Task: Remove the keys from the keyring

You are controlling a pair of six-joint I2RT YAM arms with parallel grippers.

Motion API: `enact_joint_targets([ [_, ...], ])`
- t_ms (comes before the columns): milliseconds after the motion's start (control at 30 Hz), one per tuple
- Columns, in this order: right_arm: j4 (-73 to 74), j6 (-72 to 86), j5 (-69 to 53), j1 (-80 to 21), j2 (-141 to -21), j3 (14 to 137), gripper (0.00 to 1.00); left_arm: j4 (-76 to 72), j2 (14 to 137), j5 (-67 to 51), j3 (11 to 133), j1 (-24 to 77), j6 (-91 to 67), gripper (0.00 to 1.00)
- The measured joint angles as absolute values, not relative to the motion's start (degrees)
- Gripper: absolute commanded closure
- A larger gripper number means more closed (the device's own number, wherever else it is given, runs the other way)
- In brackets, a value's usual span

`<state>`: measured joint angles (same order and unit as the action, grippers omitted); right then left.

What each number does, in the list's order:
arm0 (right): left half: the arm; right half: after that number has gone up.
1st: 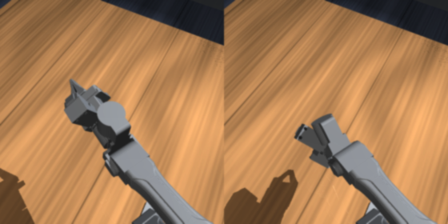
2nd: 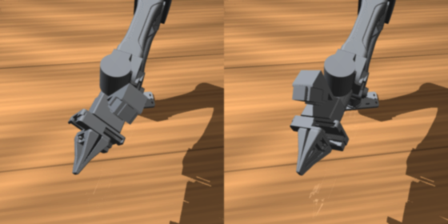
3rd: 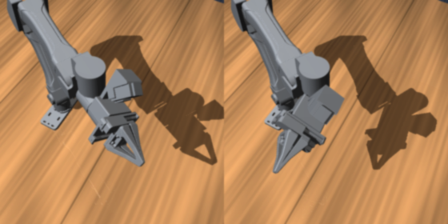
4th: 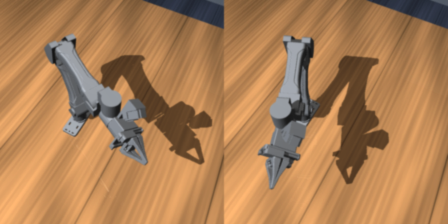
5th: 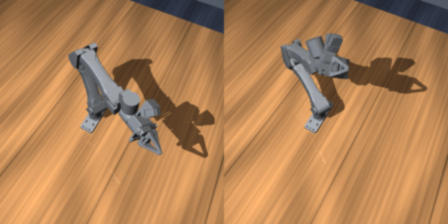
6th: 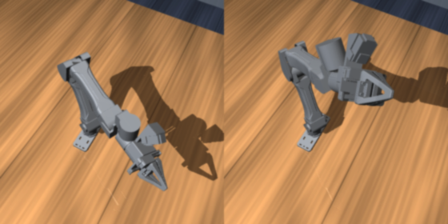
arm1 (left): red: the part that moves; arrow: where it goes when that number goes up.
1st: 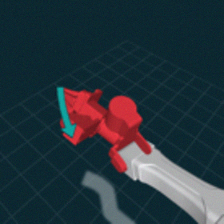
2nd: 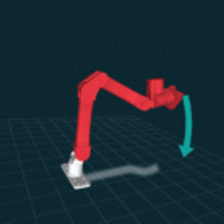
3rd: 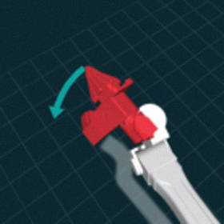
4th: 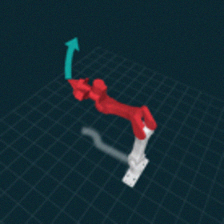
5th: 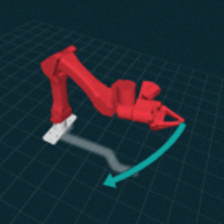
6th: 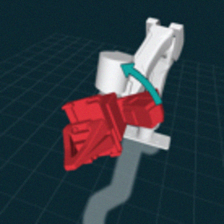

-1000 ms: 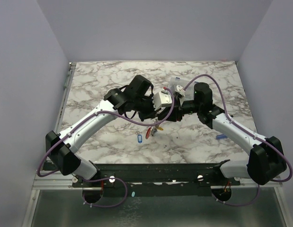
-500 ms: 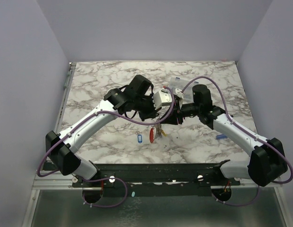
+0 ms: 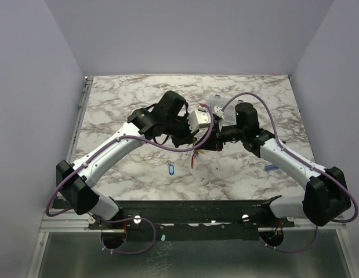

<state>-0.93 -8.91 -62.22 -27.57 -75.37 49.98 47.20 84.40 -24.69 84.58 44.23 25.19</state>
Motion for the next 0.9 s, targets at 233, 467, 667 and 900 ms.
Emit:
enact_joint_targets([
  [233,-0.91,-9.21,-62.19,-27.57,-75.5,49.98,0.99,46.65,84.47,-24.64,84.58,43.86,24.36,1.0],
  [467,-0.08,-9.08,-62.22,-27.49,-75.48,50.15,0.99,46.33,84.16,-24.62,83.79,42.41,24.38,1.0],
  [667,-0.43,-7.99,-62.46,-26.96,-75.48,50.17,0.96,46.35,82.63,-24.71,81.38,41.74,24.49,1.0],
  [900,-0.95,-7.53,-63.02,-26.87,-75.48,50.17,0.49,46.35,81.54,-27.07,80.75,41.74,25.23,1.0],
])
